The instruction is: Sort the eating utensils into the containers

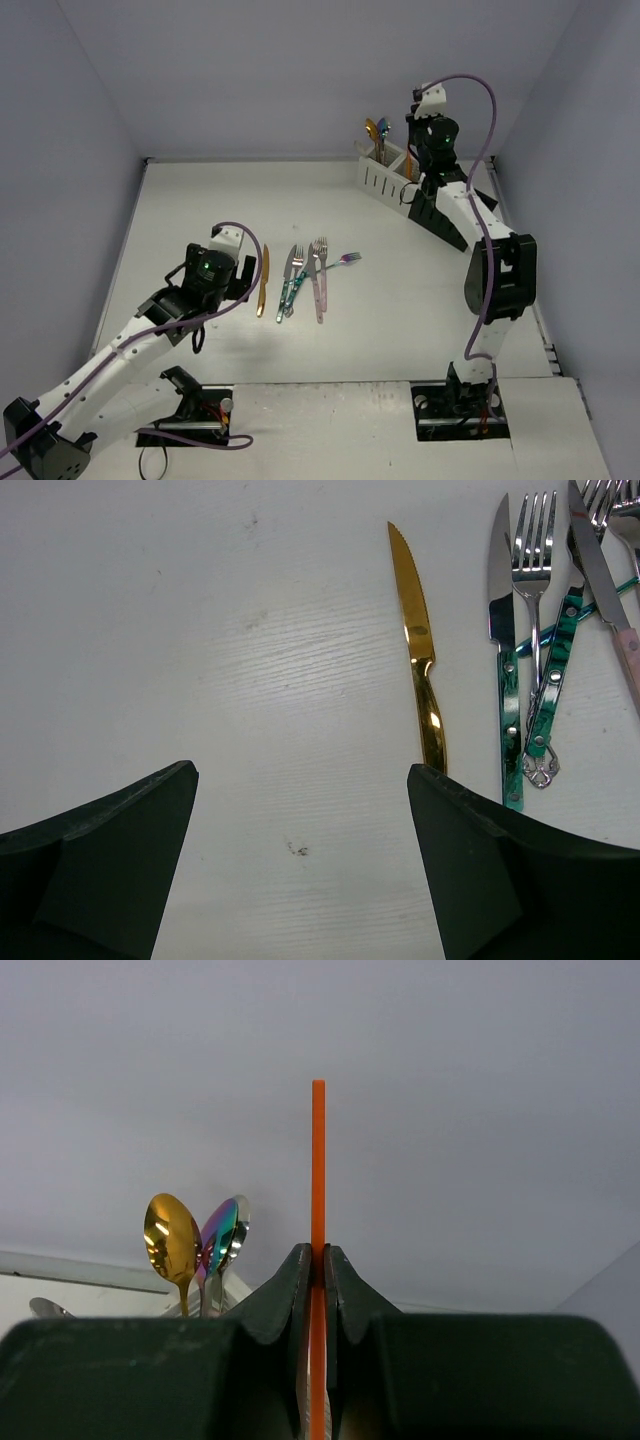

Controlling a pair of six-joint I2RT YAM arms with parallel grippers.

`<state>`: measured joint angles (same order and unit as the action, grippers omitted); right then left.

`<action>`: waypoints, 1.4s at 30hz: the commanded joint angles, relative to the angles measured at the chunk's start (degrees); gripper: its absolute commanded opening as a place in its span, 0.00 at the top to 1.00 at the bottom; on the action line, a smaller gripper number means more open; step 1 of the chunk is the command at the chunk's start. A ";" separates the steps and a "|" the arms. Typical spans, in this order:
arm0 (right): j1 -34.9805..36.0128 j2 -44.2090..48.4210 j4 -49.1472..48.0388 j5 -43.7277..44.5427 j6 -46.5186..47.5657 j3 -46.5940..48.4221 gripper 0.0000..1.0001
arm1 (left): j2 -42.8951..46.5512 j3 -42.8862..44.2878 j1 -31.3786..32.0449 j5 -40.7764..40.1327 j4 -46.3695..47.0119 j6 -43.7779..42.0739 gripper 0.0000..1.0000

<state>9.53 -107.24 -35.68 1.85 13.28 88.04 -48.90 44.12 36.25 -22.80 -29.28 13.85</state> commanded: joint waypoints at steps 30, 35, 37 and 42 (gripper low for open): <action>0.05 -4.52 -31.87 3.00 -2.69 -16.95 0.91 | -1.08 1.94 0.68 -1.35 2.38 -1.11 0.16; 0.07 1.59 -27.37 3.58 -4.80 -18.58 0.72 | -0.21 1.96 0.84 -0.88 2.49 -1.04 0.16; 0.10 5.03 -24.19 3.43 -5.49 -18.65 0.65 | 0.04 2.07 0.84 -0.42 2.56 -1.02 0.16; 0.22 14.81 -10.29 2.75 -8.01 -18.44 0.53 | 0.37 2.46 0.93 2.08 2.48 -0.52 0.16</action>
<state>9.43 -103.53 -51.43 4.14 8.26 67.92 -49.33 44.12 36.80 -22.28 -29.23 13.56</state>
